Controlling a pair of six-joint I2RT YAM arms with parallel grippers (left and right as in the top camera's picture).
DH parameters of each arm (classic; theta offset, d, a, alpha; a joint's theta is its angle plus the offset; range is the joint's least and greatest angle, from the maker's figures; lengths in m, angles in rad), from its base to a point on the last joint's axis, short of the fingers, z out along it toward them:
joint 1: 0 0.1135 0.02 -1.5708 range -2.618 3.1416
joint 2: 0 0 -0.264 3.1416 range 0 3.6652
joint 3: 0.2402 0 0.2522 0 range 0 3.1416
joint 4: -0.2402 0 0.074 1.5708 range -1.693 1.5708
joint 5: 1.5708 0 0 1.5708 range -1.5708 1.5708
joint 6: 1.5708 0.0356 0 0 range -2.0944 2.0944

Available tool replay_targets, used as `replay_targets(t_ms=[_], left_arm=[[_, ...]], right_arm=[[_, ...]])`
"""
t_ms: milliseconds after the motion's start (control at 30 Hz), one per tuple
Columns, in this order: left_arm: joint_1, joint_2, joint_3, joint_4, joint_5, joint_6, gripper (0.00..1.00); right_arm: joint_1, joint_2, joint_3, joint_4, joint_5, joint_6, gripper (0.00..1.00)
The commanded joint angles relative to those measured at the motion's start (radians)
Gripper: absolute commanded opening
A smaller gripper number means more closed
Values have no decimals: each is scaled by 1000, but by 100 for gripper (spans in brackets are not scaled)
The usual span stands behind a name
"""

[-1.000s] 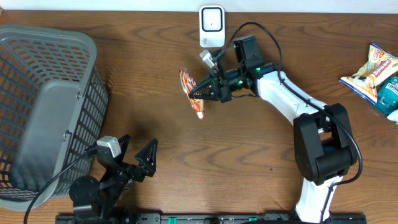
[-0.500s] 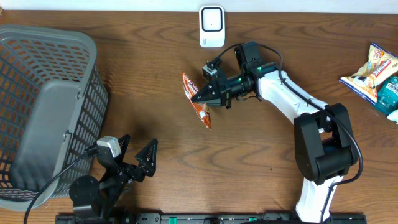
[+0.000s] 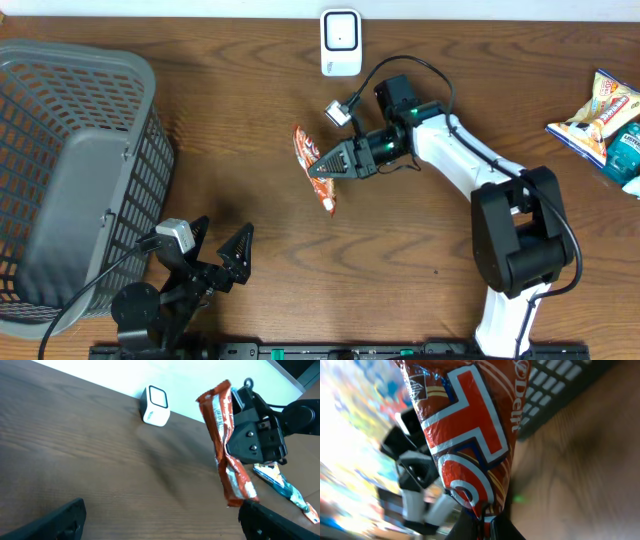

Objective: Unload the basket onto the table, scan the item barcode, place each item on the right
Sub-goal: 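Turn the held candy bar upright and raise it toward the scanner, then hold the candy bar in front of the white scanner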

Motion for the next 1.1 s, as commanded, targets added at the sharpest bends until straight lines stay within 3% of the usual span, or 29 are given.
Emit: replay_targets(t_ms=[0, 467, 567, 700, 833, 900, 1067], left_arm=[[3, -5, 0, 2, 6, 2, 98], [3, -5, 0, 2, 6, 2, 98], [3, -5, 0, 2, 6, 2, 98], [3, -5, 0, 2, 6, 2, 98], [3, -5, 0, 2, 6, 2, 98], [3, -5, 0, 2, 6, 2, 98], [3, -5, 0, 2, 6, 2, 98]], right_arm=[[17, -7, -6, 2, -32, -177, 1], [14, -7, -6, 1, 3, -164, 1], [12, -7, -6, 14, 263, -83, 1], [10, -7, 5, 111, 758, 213, 1], [-5, -7, 61, 134, 929, 289, 1], [-12, -1, 122, 133, 1111, 380, 1], [-12, 47, 251, 108, 1192, 425, 1]])
